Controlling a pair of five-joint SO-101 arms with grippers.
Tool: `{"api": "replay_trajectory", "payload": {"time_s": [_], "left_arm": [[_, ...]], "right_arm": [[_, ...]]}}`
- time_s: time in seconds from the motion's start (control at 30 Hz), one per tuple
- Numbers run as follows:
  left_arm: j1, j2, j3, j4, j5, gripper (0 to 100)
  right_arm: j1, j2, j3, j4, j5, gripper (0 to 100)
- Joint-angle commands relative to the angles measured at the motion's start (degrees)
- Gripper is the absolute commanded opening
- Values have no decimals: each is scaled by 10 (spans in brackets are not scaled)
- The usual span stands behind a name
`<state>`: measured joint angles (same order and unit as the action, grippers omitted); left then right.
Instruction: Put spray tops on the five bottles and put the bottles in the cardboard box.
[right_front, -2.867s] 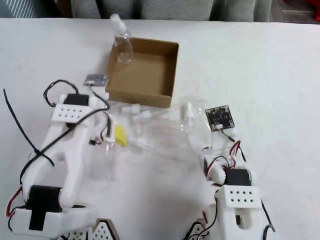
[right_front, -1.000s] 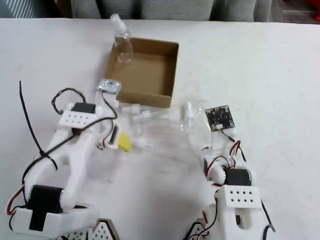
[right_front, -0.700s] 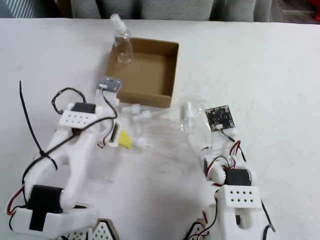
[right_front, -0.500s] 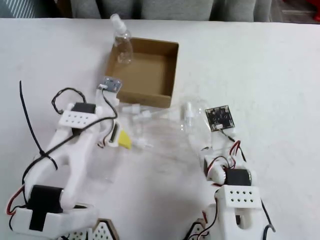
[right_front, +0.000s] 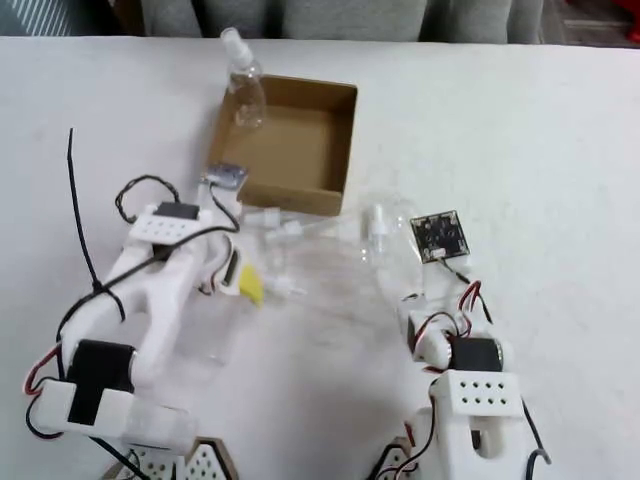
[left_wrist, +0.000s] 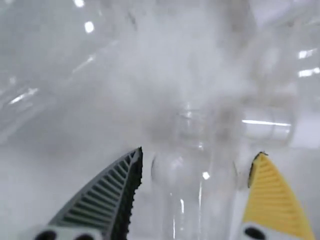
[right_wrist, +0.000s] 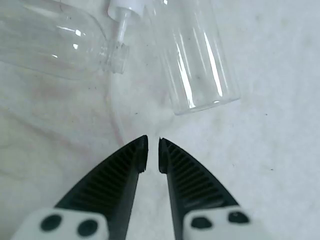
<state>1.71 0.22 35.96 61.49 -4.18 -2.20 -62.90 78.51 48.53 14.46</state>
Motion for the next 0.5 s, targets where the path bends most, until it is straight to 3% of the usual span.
{"api": "replay_trajectory", "payload": {"time_s": [0.0,0.37,0.47], "left_arm": [[-4,-3,-52,15,-1,331],[-2,-2,-73,52,0,330],[-1,1,-73,49,1,266]], "right_arm": [[2,-3,-4,-9,5,18],[2,-4,-4,-9,5,18],[2,-4,-4,-9,5,18]]}}
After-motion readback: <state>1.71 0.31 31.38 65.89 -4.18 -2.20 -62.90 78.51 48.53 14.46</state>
